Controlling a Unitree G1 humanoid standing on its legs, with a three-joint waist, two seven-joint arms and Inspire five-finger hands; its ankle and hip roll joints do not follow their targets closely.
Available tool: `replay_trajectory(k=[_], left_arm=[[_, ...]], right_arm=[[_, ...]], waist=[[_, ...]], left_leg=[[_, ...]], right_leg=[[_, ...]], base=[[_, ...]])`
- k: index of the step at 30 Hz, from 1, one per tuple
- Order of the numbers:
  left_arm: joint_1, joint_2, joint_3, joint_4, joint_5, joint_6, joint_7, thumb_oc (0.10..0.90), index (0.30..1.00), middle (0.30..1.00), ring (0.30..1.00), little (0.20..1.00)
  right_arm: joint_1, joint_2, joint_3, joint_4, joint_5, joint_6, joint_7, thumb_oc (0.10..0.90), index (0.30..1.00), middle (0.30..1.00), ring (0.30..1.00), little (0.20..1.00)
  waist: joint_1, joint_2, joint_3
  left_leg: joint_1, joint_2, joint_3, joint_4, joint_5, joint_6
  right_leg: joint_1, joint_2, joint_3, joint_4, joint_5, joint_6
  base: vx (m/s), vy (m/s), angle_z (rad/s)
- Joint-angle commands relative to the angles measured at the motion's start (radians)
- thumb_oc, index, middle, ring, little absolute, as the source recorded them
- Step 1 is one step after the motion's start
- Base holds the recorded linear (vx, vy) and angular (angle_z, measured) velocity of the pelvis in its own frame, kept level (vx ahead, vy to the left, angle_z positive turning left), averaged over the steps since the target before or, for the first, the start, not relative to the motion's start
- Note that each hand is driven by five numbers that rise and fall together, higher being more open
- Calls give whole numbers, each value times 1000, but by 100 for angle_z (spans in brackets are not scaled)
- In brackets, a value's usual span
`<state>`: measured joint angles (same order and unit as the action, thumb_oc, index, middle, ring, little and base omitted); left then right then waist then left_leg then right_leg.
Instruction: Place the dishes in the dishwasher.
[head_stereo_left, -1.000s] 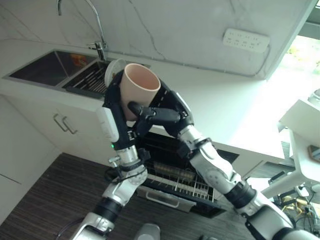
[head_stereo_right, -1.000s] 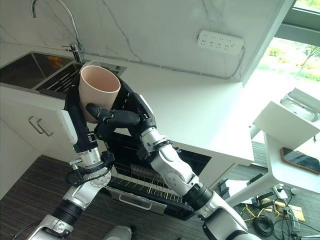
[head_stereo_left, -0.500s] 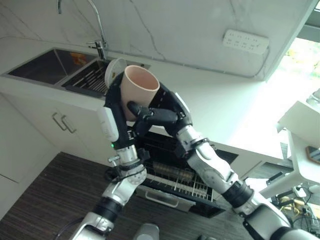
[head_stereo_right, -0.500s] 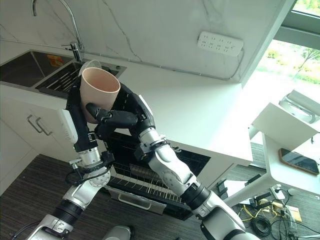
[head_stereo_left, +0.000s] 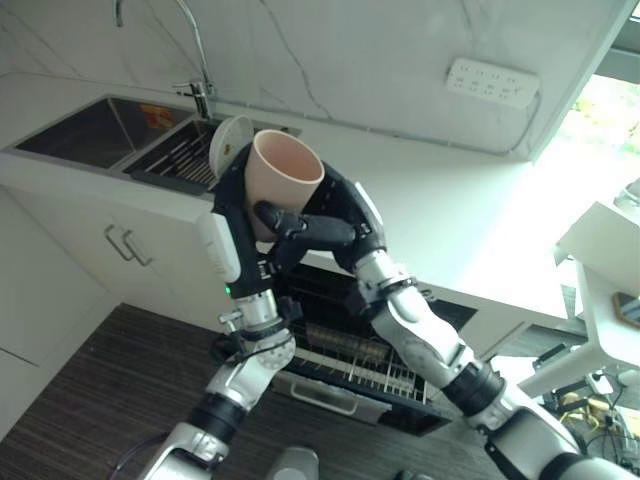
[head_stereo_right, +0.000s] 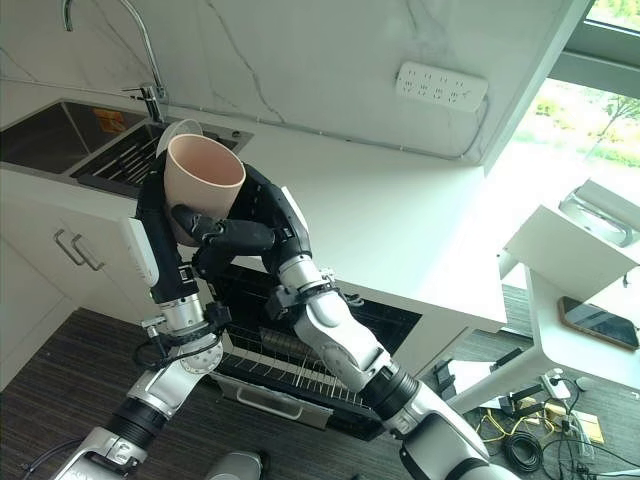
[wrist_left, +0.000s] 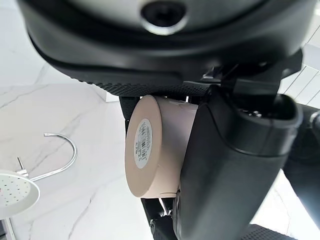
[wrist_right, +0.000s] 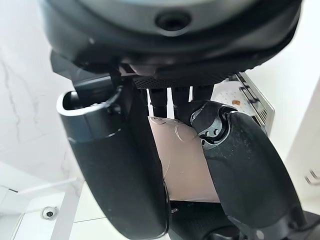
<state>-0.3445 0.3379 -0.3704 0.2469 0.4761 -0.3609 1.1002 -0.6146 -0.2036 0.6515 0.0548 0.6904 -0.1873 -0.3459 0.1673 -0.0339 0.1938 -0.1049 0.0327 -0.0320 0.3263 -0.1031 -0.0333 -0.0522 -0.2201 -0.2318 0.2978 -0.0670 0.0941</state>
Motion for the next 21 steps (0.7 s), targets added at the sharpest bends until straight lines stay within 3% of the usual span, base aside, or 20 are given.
replay_trajectory(k=[1,10,13,17,21], left_arm=[[-117,-1,-113,-21,52,-73,-2,800,900,900,900,900],[-98,0,-95,-38,-45,-84,-35,800,900,900,900,900],[-79,1,-87,-57,-154,-106,-110,800,900,900,900,900],[-21,-5,-54,-88,-338,-122,-215,800,900,900,900,900],[54,3,-7,-151,-447,-115,-332,800,900,900,900,900]], right_arm=[[-247,88,-138,-21,-101,-247,-146,400,300,300,300,300],[-199,45,-214,-76,-134,-333,-246,400,300,300,300,300],[-176,24,-247,-100,-146,-373,-277,400,300,300,300,300],[-146,-1,-290,-137,-152,-387,-268,400,300,300,300,300],[-101,-34,-322,-180,-125,-355,-171,400,300,300,300,300]], waist=[[-6,5,-29],[-27,15,-21],[-34,20,-20],[-37,26,-19],[-39,30,-18]], left_leg=[[67,12,19,-26,-134,10],[76,27,37,-26,-133,5],[79,30,41,-26,-133,5],[80,30,41,-26,-133,5],[79,29,40,-26,-132,5]], right_leg=[[33,7,57,2,-108,25],[44,13,53,2,-116,16],[47,16,54,2,-119,13],[49,19,56,2,-121,12],[47,23,62,2,-121,10]], base=[[0,0,0],[0,0,0],[0,0,0],[0,0,0],[4,30,-3]])
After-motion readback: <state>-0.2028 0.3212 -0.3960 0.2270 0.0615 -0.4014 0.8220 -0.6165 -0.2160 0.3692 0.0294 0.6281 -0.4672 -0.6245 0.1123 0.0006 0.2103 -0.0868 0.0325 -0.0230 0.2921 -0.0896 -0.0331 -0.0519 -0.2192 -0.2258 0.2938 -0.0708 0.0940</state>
